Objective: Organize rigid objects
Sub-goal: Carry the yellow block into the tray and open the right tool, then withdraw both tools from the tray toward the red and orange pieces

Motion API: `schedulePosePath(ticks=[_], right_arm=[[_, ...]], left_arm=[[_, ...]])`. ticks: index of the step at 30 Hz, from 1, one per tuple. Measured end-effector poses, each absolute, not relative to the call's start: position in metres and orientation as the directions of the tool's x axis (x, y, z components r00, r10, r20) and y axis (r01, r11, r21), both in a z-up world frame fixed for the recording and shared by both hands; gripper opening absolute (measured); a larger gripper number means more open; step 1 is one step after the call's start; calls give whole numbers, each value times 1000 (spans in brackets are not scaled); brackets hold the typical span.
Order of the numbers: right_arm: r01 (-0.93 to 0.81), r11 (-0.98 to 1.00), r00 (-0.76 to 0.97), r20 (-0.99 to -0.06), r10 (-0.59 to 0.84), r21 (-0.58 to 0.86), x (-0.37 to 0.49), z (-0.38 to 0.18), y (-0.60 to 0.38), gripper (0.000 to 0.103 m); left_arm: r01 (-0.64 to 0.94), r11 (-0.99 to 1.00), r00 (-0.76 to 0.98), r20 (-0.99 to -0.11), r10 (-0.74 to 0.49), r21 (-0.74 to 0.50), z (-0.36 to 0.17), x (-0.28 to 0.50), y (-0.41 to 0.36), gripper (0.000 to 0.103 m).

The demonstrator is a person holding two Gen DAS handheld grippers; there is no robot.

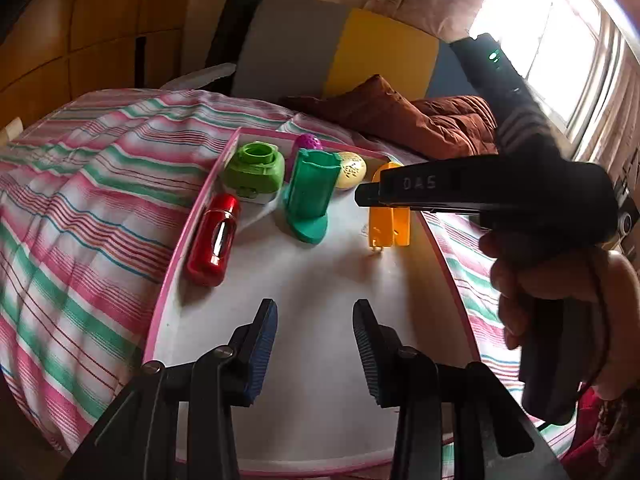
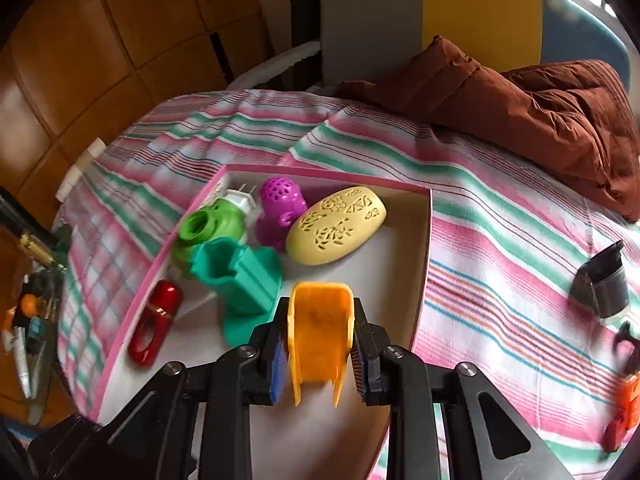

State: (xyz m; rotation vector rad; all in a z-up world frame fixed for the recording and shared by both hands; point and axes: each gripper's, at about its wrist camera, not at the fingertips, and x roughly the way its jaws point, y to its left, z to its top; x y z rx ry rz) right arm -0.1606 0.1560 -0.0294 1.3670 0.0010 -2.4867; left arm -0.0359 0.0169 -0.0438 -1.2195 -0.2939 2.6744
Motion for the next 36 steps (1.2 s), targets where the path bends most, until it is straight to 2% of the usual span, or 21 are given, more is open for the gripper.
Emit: schedulePosePath(ticks=[3,4,7,12,19,31,36], right_arm=[[230,-964,-537,-808,-241,134,-168,-26,157,28],[221,-965,-553,-798,-241,138,-167,-22,159,31],[193,-966,-608,-751,-256,173,-162,-9,171,49],[195,-969,-639,-730,-242,151,-143,2,183,52],[196,-976,-651,-732,-201,94,-108,7,208,65],[121,-992,-564,-819,-106,44,-70,-19,265,68],[99,-995,-479,-878,-25,-26,-55,-35,300,69]], left_arm=[[-78,-962,-640,-726,250,-263,-45,-37,15,39],[-77,-962,-640,-726,250,-264,-45,-37,15,39],[-82,-961,-642,-724,252,-262,-45,-37,15,39],[-87,-961,-639,-726,255,-261,-46,-35,17,39],[-106,-960,-635,-725,267,-261,-45,-30,23,39],[-207,-936,-651,-674,350,-285,-36,-9,43,39],[-247,-929,-651,-663,370,-275,-33,1,55,39]])
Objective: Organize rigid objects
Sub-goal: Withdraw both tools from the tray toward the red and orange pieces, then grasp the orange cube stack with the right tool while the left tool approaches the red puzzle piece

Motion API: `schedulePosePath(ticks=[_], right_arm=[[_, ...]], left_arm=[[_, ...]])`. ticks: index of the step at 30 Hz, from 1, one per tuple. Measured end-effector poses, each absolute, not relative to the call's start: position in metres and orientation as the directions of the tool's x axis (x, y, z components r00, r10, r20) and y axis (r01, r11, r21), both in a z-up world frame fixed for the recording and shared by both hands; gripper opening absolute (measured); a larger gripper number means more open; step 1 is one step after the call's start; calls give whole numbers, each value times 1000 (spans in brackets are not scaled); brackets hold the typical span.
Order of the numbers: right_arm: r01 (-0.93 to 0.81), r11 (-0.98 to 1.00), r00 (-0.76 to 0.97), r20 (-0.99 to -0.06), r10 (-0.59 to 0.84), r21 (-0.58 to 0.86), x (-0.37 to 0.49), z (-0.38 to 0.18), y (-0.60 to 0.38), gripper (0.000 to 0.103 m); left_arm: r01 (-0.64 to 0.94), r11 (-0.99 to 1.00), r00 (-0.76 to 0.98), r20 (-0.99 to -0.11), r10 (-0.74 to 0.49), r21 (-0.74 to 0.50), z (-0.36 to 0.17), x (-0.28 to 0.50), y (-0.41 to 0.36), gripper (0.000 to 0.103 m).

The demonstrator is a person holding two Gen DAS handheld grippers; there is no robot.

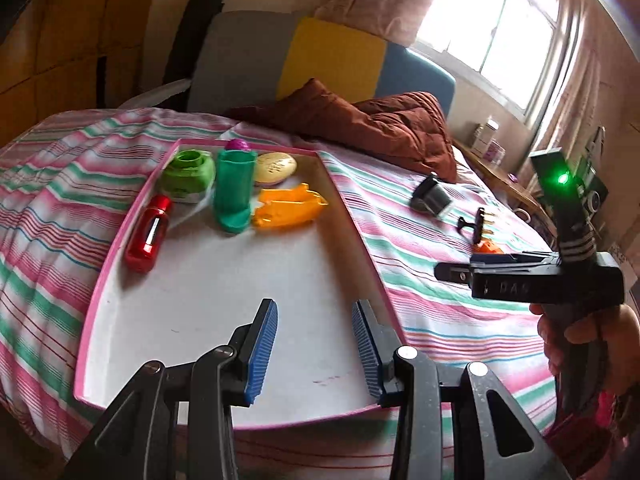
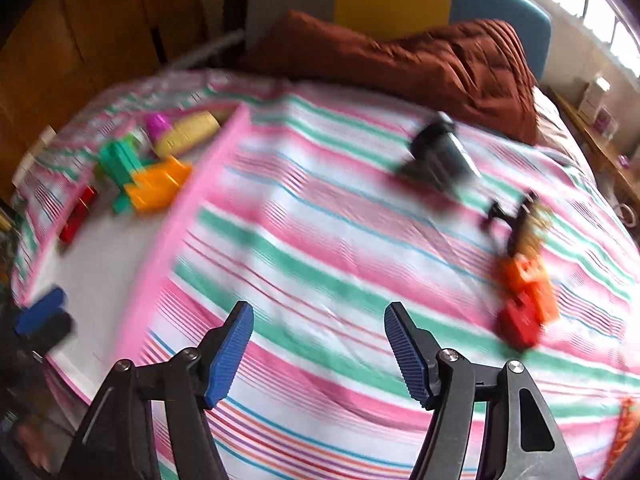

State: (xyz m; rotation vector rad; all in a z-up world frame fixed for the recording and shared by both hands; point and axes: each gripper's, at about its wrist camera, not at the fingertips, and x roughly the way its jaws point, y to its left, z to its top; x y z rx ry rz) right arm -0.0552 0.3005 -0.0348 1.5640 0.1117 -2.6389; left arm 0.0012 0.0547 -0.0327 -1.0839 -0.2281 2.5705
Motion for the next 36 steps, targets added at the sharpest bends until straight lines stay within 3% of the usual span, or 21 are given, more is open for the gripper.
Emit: schedulePosePath(ticks=[8,19,26,31,36], right_arm=[[-10,-995,-458,-884,92,-99,-57,-39,394,69],[-76,-997,-505,-863,10,33,-68,-48,455,82],[7,-995,-501,-861,-90,100,-62,-46,439,80],[-11,-999,-476,-879,-40,52,-67,-53,440,80],[22,-991,-441,-889,-126,130,-73,-59,437,78]], left_arm=[[-335,-912,-613,-680,403,-238,-34,18,85,39],[-394,-900,-584,-705,402,-186,-30,29,109,39],[-413,-896,-569,-721,395,-164,-32,32,124,39],[-415,-900,-577,-726,375,-135,-32,36,132,40],[-402,-906,-593,-715,370,-135,-29,37,131,40]])
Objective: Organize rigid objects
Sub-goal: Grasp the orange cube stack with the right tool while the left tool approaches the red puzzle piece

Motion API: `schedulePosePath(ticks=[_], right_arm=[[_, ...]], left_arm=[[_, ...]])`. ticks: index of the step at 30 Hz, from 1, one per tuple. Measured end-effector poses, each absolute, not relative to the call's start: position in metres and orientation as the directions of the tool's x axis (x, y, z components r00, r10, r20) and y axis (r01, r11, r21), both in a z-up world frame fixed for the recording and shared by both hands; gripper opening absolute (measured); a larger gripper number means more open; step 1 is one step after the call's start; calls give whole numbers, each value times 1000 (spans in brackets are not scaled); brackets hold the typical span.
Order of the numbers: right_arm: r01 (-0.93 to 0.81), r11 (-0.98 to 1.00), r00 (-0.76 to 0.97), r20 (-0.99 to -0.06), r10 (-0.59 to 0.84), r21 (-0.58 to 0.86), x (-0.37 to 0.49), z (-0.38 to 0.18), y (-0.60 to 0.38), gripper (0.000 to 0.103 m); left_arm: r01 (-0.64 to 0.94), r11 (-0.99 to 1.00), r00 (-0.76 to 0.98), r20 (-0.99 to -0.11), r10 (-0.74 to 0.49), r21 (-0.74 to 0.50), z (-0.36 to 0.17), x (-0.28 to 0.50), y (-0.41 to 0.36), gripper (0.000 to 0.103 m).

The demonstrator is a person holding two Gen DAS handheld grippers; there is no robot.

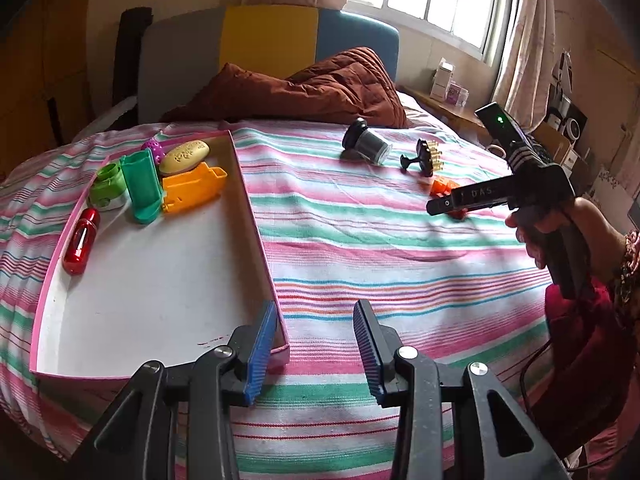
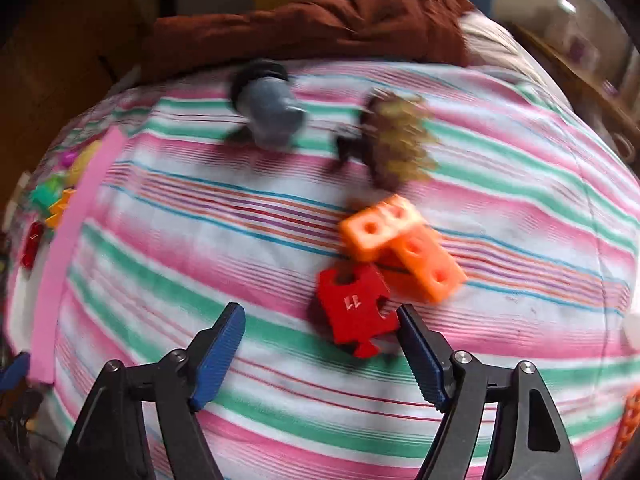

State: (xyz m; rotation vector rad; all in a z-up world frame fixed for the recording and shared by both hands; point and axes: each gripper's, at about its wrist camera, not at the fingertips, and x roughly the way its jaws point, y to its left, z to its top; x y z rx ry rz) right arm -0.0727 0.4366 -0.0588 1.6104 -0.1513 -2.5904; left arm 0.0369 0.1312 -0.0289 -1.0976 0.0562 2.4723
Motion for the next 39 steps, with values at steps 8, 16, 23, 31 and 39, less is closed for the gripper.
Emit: schedulePosePath(ticks=[8,16,23,31,39], right_arm=[[118,-960,-591,-759,-274,255,-61,-19,433,77],[-221,-975,-495,-865,83,33,-79,-49,486,61],[-169,-986,-462,-885,66,15,-93,-66,482,42],[-145,-988,-468,-883,25,48,-86,-59,486,20],[-207,-978,-364,-930,39,40,-72,-65,502,20]], left_arm=[[-397,-910,-619,-698,361,-119,-22,39,133,40],[-420,-899,-620,-684,385,-125,-14,40,143,40],[-449,-883,-609,-678,412,-133,-7,37,161,40],[-497,-860,-580,-692,431,-119,-9,35,184,40],[-497,-860,-560,-716,418,-113,-15,22,200,40]])
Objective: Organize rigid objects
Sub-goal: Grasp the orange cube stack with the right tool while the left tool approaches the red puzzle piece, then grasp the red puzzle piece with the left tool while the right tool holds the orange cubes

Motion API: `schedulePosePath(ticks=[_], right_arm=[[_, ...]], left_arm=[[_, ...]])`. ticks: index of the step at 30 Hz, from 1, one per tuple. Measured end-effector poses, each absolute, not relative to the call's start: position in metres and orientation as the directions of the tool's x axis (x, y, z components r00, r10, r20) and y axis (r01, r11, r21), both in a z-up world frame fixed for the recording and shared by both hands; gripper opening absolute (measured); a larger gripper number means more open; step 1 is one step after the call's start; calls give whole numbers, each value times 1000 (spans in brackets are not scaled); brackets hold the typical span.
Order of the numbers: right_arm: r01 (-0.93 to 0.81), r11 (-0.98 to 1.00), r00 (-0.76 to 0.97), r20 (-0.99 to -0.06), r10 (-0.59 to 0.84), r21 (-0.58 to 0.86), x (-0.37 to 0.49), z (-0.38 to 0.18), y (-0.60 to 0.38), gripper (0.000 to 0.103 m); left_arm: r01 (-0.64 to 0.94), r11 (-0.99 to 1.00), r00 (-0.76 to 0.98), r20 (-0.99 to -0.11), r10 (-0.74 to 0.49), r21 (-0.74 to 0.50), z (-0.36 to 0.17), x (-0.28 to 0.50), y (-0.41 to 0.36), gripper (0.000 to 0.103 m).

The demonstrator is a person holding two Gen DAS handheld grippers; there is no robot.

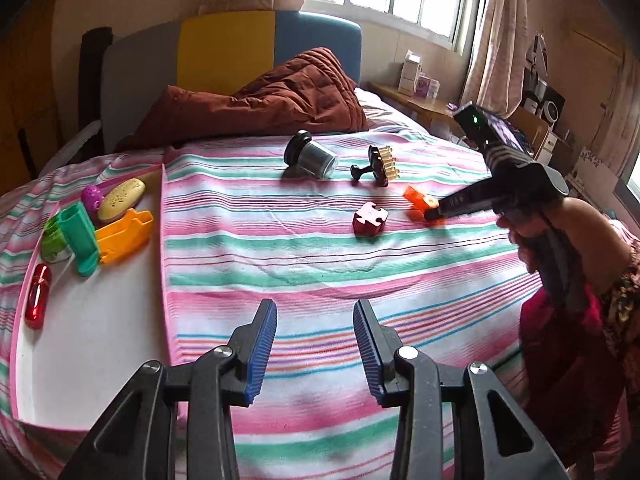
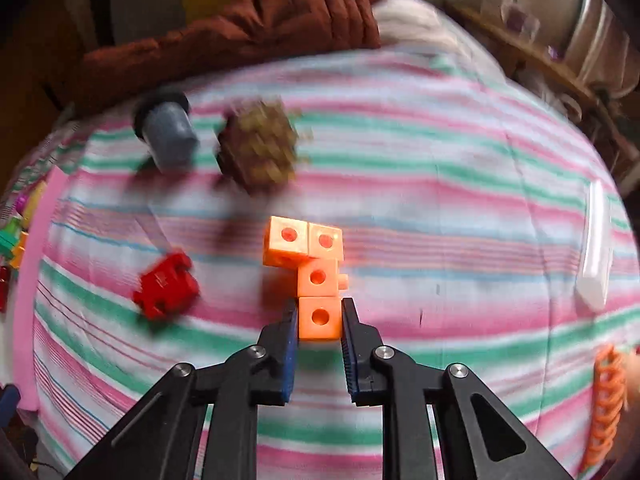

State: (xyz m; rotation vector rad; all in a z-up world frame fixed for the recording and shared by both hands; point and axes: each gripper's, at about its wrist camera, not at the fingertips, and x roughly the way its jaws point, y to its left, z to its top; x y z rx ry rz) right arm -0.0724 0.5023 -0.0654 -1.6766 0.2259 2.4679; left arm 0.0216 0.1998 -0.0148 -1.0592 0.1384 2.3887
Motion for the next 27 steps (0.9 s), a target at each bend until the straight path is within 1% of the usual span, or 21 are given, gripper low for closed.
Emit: schedulePosePath(ticks=[4,7,9,10,15,17,19,22,27], right_arm=[[-197,-980,-387,-921,46,34,-78,-63,501,24],[-191,-981,-396,-916,68,10,-85,-65,500,24],[-195,-981,-396,-915,71,8,-88,-65,501,22],[-198,-980,-395,-916,68,13,-85,-64,500,20],[-238,-969,-385,-922,33,65,-84,-64,511,20],[-253,-964,-380,-925,24,79,-84,-64,516,20],[-261,-961,-379,-925,13,93,-81,-64,515,20],[-266,-958,-377,-926,3,105,-83,-65,518,20],[-266,-958,-375,-927,4,104,-84,-65,517,20]], left_arm=[[-517,-850,-550,-721,421,-102,-15,10,216,40],[-525,-846,-546,-724,421,-96,-15,1,229,40],[-534,-840,-540,-728,422,-91,-15,-6,238,40],[-543,-836,-539,-729,423,-84,-16,-9,245,40],[-606,-793,-490,-753,439,-68,-26,-28,278,40],[-636,-768,-446,-778,443,-73,-35,-40,294,41],[-657,-754,-435,-805,404,-23,-44,-51,313,42],[-671,-742,-452,-802,390,18,-52,-66,328,44],[-702,-712,-429,-809,401,20,-59,-82,343,44]])
